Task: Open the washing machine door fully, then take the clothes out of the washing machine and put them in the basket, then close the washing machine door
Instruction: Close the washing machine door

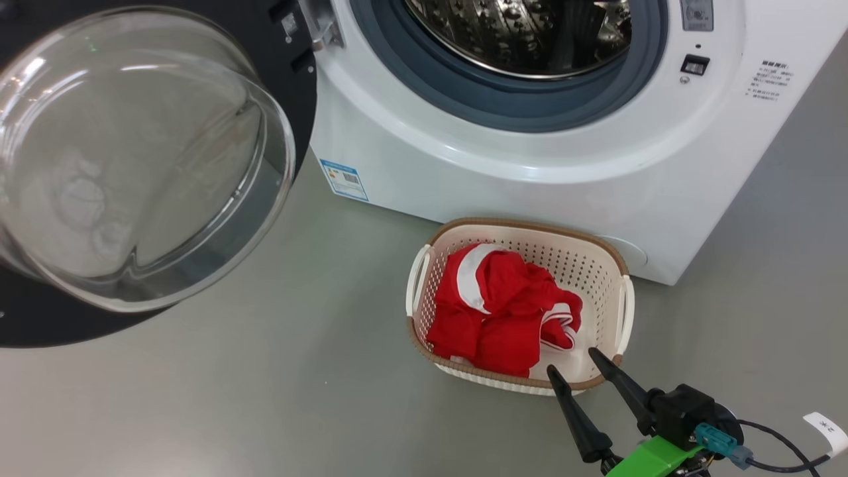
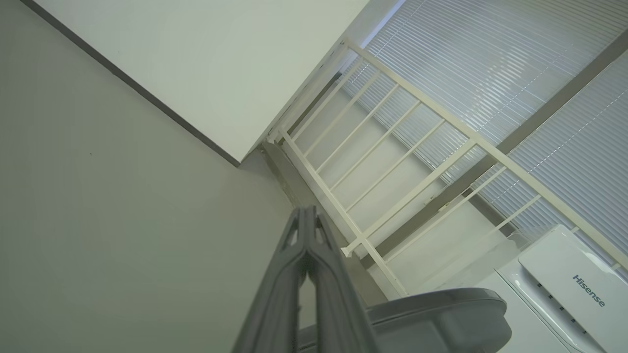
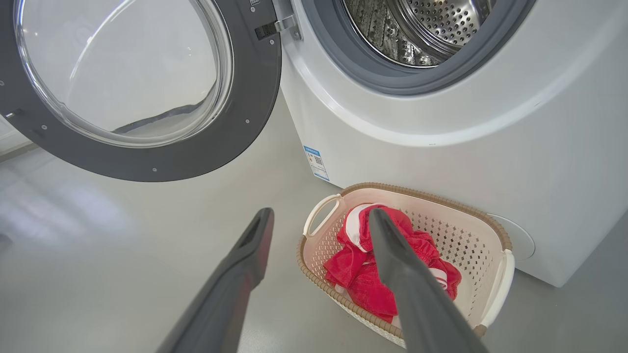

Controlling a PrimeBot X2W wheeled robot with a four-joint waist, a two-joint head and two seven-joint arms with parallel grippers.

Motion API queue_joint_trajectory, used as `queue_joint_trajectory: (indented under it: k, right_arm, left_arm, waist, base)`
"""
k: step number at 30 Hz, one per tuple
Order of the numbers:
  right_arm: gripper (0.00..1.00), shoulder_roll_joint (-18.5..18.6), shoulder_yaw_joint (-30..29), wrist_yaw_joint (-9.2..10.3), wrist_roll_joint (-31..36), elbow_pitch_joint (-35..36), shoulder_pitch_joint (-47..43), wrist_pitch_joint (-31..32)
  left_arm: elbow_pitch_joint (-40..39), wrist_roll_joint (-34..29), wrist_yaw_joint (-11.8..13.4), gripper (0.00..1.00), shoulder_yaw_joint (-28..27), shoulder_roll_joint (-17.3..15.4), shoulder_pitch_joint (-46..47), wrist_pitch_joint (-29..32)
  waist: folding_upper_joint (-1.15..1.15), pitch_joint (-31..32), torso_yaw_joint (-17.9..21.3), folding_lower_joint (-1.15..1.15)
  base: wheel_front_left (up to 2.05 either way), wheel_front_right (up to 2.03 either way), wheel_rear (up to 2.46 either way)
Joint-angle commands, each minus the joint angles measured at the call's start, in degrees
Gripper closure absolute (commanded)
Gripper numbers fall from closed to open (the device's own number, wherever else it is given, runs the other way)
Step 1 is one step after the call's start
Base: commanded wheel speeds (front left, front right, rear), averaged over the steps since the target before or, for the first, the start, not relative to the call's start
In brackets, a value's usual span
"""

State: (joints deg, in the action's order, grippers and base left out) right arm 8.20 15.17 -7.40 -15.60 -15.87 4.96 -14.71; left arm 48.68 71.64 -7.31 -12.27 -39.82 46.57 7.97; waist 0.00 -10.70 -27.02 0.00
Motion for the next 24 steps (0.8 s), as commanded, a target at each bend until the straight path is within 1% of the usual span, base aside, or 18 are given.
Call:
queue_joint_trajectory:
  k: [1,4,5,7,11,17,24]
  right_arm:
    - [0.00,-0.3,1.6,-0.09,0.7,1.0,2.0,-0.3]
    - [0.00,-0.2,1.4,-0.09,0.9,1.1,2.3,-0.3]
    - [0.00,-0.2,1.4,-0.09,0.9,1.1,2.3,-0.3]
    - [0.00,0.0,1.3,-0.09,1.1,1.1,2.5,-0.3]
    - [0.00,0.3,1.1,-0.09,1.6,1.2,2.9,-0.3]
    - [0.00,0.7,1.2,-0.09,1.9,1.2,3.8,-0.3]
    - [0.00,0.9,1.3,-0.09,2.0,1.0,4.7,-0.3]
  left_arm:
    - [0.9,1.7,-0.2,1.00,-0.3,-5.5,2.3,4.3]
    - [3.2,4.7,-0.2,1.00,0.6,-5.9,3.3,11.3]
    - [3.2,4.7,-0.2,1.00,0.6,-5.9,3.3,11.3]
    - [4.5,5.6,-0.2,1.00,1.5,-6.2,3.6,14.7]
    - [6.1,7.4,-0.2,1.00,2.3,-6.2,4.3,19.3]
    - [5.6,9.7,-0.2,1.00,2.0,-6.3,4.0,21.3]
    - [5.2,10.3,-0.2,1.00,2.8,-6.3,3.5,21.6]
  waist:
    - [0.00,-1.4,0.7,0.00]
    - [0.00,-2.7,0.8,0.00]
    - [0.00,-2.7,0.8,0.00]
    - [0.00,-3.5,0.8,0.00]
    - [0.00,-5.0,0.8,0.00]
    - [0.00,-6.4,1.4,0.00]
    - [0.00,-7.0,1.9,0.00]
  base:
    - [0.00,0.00,0.00]
    - [0.00,0.00,0.00]
    - [0.00,0.00,0.00]
    - [0.00,0.00,0.00]
    - [0.00,0.00,0.00]
    - [0.00,0.00,0.00]
    - [0.00,0.00,0.00]
